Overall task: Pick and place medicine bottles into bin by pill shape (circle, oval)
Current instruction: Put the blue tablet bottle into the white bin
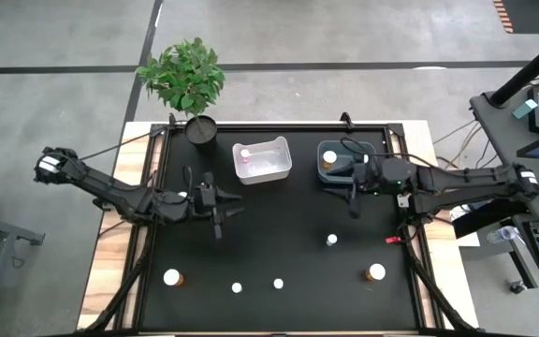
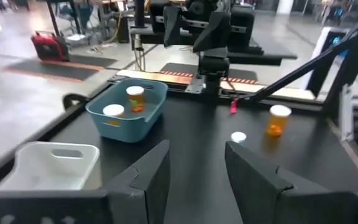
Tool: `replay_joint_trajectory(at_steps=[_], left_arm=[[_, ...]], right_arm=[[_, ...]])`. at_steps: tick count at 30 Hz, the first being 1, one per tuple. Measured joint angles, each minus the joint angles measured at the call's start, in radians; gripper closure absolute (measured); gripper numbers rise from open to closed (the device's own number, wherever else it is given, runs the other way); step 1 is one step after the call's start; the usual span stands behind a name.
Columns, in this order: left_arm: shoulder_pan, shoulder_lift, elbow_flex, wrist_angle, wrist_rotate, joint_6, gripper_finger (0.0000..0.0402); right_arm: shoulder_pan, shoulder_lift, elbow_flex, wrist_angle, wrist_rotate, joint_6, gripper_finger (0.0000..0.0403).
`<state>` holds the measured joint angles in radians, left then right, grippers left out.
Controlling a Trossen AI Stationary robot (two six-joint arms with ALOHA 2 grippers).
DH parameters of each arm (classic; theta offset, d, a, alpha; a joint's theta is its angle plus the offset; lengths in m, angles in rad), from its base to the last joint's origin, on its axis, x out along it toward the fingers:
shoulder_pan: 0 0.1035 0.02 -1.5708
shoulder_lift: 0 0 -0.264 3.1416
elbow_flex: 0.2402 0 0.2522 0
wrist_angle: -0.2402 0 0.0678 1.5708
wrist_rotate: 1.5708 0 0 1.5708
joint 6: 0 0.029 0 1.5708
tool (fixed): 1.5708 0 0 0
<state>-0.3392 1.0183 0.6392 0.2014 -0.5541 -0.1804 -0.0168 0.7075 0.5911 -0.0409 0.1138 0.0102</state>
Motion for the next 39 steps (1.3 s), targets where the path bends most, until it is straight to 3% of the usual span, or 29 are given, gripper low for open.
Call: replay_joint_trajectory(at_steps=[7, 11, 18, 30, 33, 39], left_arm=[[-0.053, 0.072, 0.073, 0.0, 0.0, -0.101, 0.0265], [-0.093, 0.158, 0.162, -0.041, 0.004, -0.13, 0.0266], [-0.144, 0.319, 0.452, -0.524, 0.041, -0.383, 0.0266], [-0.253, 0.662, 0.927, -1.164, 0.272, -0.638, 0.0265], [-0.298, 0.745, 1.001, -1.263, 0.301, -0.707, 0.0265], [-0.353, 0.865, 1.073, -1.301, 0.321, -0.725, 0.0265]], right_arm=[[-0.001, -0.028, -0.113, 0.294, -0.123, -0.102, 0.0179], [-0.001, -0.017, -0.144, 0.403, -0.136, -0.154, 0.0179], [-0.001, -0.02, -0.141, 0.428, -0.14, -0.236, 0.0179], [-0.001, -0.02, -0.14, 0.427, -0.14, -0.284, 0.0179], [-0.001, -0.02, -0.14, 0.427, -0.14, -0.285, 0.0179], [-0.003, -0.02, -0.14, 0.428, -0.14, -0.285, 0.0179]])
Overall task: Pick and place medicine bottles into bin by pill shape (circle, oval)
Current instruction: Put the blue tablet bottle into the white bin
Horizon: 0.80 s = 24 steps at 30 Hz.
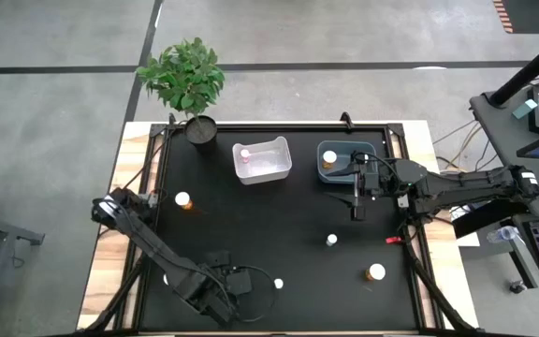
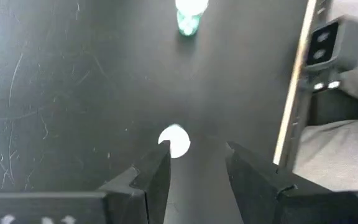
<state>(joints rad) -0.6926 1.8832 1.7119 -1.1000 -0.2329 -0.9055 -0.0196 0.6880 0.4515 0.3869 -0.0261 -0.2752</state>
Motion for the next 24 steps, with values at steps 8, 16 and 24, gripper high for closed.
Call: replay_joint_trajectory(at_steps=[8, 16, 24], left_arm=[[0.003, 0.048, -0.024, -0.016, 0.005, -0.005, 0.0259], [0.004, 0.051, -0.033, -0.013, 0.001, 0.011, 0.02], [0.004, 0.074, -0.063, 0.031, -0.015, 0.034, 0.0167]], right_arm=[[0.0, 0.0, 0.001, 0.003, 0.0, 0.002, 0.0179], [0.0, 0.0, 0.001, 0.005, 0.0, 0.003, 0.0179], [0.0, 0.001, 0.001, 0.005, 0.001, -0.004, 0.0181]])
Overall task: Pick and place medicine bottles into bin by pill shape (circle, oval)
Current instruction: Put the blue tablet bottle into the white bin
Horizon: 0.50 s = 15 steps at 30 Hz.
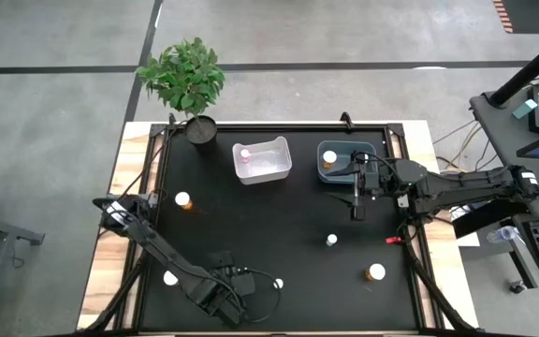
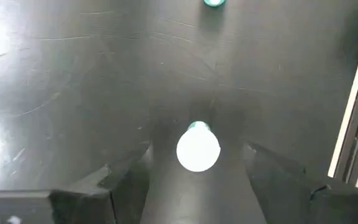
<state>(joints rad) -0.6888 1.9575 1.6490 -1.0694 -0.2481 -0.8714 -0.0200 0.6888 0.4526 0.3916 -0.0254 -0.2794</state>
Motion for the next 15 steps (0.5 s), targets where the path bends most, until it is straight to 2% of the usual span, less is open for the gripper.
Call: replay_joint_trajectory(at_steps=[4, 15], left_arm=[[0.001, 0.004, -0.055, 0.079, -0.008, 0.018, 0.0167], [0.002, 0.002, -0.12, 0.12, 0.006, -0.008, 0.0167]], right_arm=[[0.0, 0.001, 0.0, -0.002, 0.0, 0.0, 0.0181], [0.0, 0.001, 0.0, -0.002, 0.0, -0.007, 0.0182]])
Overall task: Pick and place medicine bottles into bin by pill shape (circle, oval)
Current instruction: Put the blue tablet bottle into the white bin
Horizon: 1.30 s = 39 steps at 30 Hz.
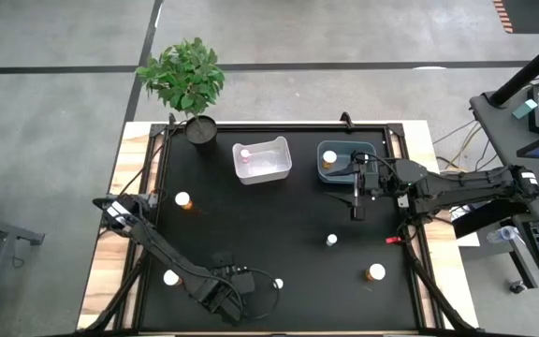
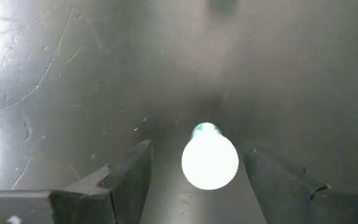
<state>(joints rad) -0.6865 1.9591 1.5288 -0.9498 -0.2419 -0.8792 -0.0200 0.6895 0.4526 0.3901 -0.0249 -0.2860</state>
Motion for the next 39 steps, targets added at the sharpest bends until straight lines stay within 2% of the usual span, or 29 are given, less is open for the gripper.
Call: replay_joint_trajectory(at_steps=[6, 20, 33, 39], left_arm=[[0.0, 0.0, 0.0, 0.007, 0.01, 0.004, 0.0178], [0.002, -0.006, 0.001, 0.006, 0.035, 0.022, 0.0311], [0.055, -0.013, 0.056, -0.011, 0.073, 0.122, 0.0306], [0.109, -0.027, 0.069, -0.048, 0.137, 0.221, 0.0305]], right_arm=[[0.0, 0.0, 0.0, 0.0, 0.0, -0.002, 0.0182], [0.0, 0.0, 0.0, -0.001, 0.0, -0.002, 0.0182], [0.0, 0.0, 0.0, -0.01, 0.021, -0.003, 0.0182], [0.0, 0.0, 0.0, -0.021, 0.055, -0.002, 0.0182]])
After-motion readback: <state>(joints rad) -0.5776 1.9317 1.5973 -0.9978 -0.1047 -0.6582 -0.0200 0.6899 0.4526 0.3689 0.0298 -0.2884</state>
